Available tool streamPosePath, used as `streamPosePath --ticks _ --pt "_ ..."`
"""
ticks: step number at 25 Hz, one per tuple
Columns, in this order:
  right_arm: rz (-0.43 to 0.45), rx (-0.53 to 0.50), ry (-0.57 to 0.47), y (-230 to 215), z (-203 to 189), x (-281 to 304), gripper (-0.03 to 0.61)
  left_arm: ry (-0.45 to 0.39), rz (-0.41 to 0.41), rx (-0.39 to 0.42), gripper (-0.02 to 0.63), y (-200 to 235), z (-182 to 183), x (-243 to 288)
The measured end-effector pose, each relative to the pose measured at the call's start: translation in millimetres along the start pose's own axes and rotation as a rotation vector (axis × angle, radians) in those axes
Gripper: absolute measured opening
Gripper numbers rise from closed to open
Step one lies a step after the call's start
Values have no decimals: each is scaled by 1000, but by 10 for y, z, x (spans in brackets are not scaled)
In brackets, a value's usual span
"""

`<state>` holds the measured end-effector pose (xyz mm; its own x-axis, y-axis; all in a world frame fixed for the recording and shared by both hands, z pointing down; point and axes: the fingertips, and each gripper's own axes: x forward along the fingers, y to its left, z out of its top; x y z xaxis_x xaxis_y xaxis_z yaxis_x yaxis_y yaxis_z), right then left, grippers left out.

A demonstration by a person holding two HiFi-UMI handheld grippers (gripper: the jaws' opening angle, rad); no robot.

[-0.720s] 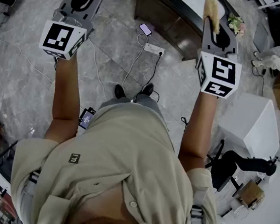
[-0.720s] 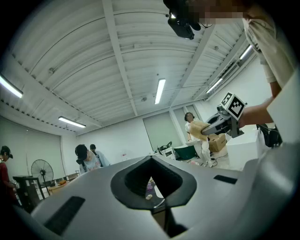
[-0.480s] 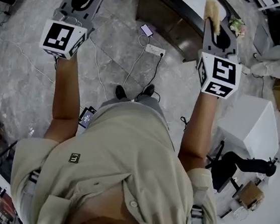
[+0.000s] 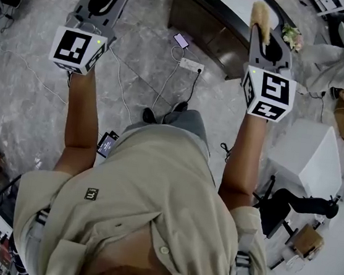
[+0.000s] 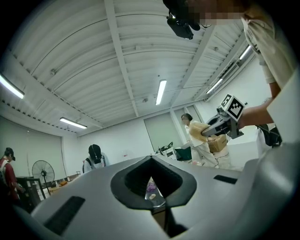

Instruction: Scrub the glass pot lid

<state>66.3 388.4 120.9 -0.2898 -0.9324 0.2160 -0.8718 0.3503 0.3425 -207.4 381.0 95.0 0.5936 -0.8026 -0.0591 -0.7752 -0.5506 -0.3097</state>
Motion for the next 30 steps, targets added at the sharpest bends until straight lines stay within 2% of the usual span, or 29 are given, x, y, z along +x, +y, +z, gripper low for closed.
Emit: streamPosePath --ticks 9,20,30 --pt "28 104 -38 -380 -249 484 51 62 8 4 14 -20 -272 452" --pt "115 148 -39 -1026 -464 1478 51 131 25 22 14 63 -428 1466" --pt "173 163 -53 -1502 -612 2077 51 170 45 20 14 55 -551 2186"
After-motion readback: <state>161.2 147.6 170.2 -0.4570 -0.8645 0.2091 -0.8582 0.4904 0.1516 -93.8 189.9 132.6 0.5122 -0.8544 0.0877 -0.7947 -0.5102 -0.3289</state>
